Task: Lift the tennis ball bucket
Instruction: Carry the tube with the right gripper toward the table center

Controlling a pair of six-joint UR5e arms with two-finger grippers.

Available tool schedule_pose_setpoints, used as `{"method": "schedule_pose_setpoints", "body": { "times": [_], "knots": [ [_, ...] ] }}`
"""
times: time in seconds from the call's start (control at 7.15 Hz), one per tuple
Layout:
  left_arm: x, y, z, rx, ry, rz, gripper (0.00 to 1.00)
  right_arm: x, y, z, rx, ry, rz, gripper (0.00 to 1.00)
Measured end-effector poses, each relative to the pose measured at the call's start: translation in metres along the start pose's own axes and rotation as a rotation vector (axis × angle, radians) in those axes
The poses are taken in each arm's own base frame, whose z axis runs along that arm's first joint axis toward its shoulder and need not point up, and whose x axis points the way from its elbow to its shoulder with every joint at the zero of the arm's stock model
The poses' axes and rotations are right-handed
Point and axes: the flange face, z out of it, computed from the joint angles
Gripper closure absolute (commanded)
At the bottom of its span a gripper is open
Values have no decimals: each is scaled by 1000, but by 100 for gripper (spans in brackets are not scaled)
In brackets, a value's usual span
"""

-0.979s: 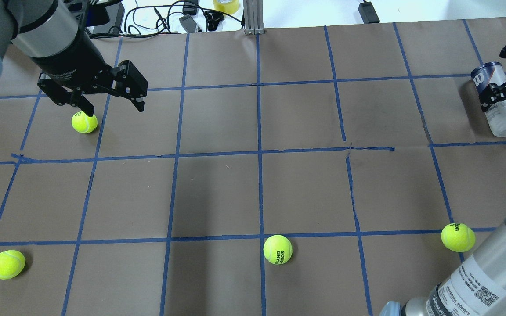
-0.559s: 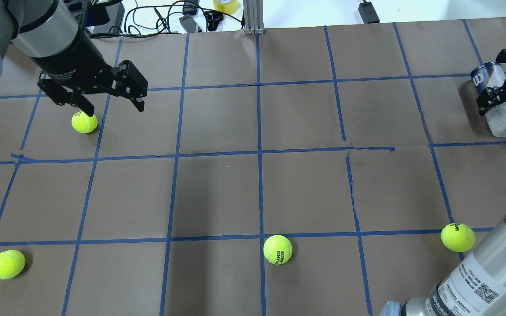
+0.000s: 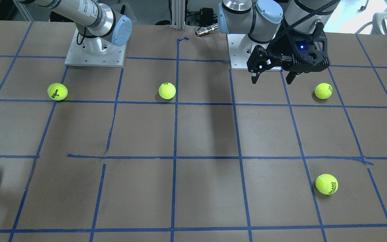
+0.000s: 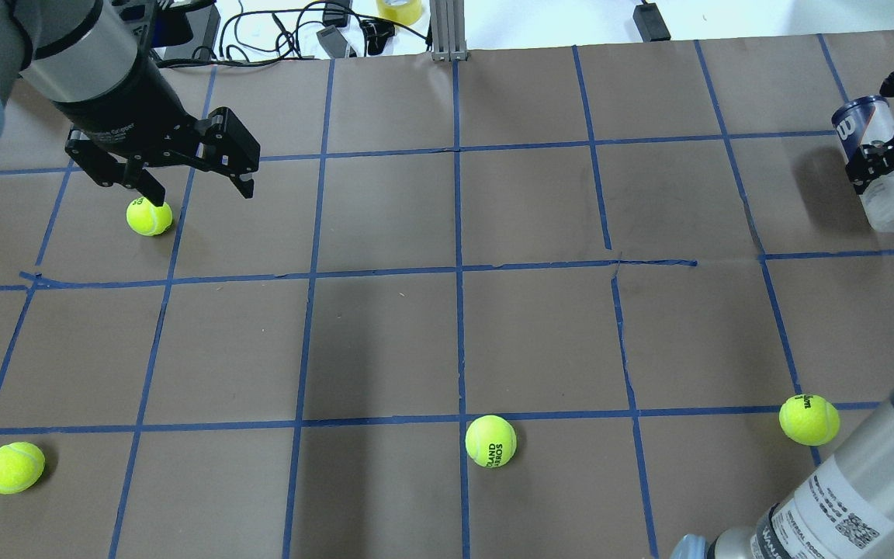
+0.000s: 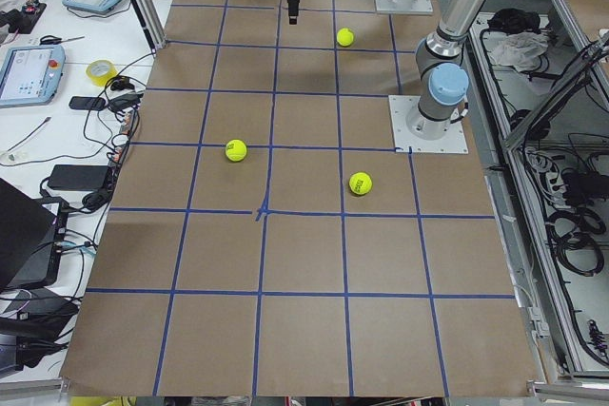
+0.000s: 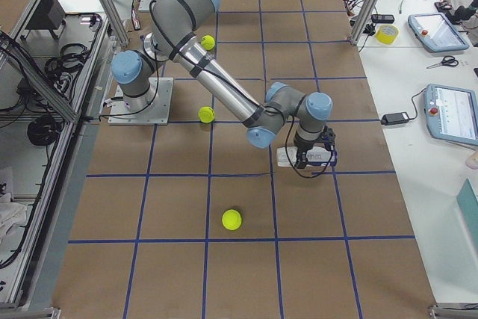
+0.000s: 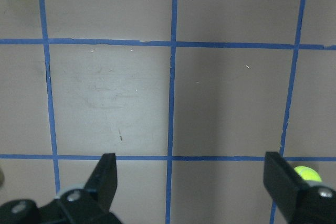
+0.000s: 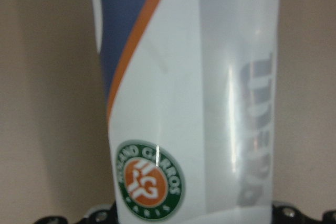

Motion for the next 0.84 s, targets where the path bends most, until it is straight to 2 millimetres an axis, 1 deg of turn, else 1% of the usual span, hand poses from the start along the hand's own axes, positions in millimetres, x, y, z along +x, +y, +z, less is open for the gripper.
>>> {"method": "schedule_pose_setpoints", "body": {
  "times": [0.14,0.28,0.42,0.56,0.7,0.84],
  "knots": [
    [0,0,0,0,-2,0,0,-31,-10,-17,24,-8,-110,33],
    [0,0,1,-1,-3,0,0,-71,-23,-29,48,-15,-235,32],
    [-1,-1,1,-2,-4,-1,0,-120,-36,-40,73,-22,-361,31],
    [-1,-1,1,-1,-4,-2,0,-176,-47,-51,101,-26,-486,31],
    [-2,-1,0,1,-3,-3,0,-242,-54,-63,138,-21,-628,33],
    [-1,-1,0,2,0,-3,0,-304,-58,-72,178,-6,-779,33]
  ]
}}
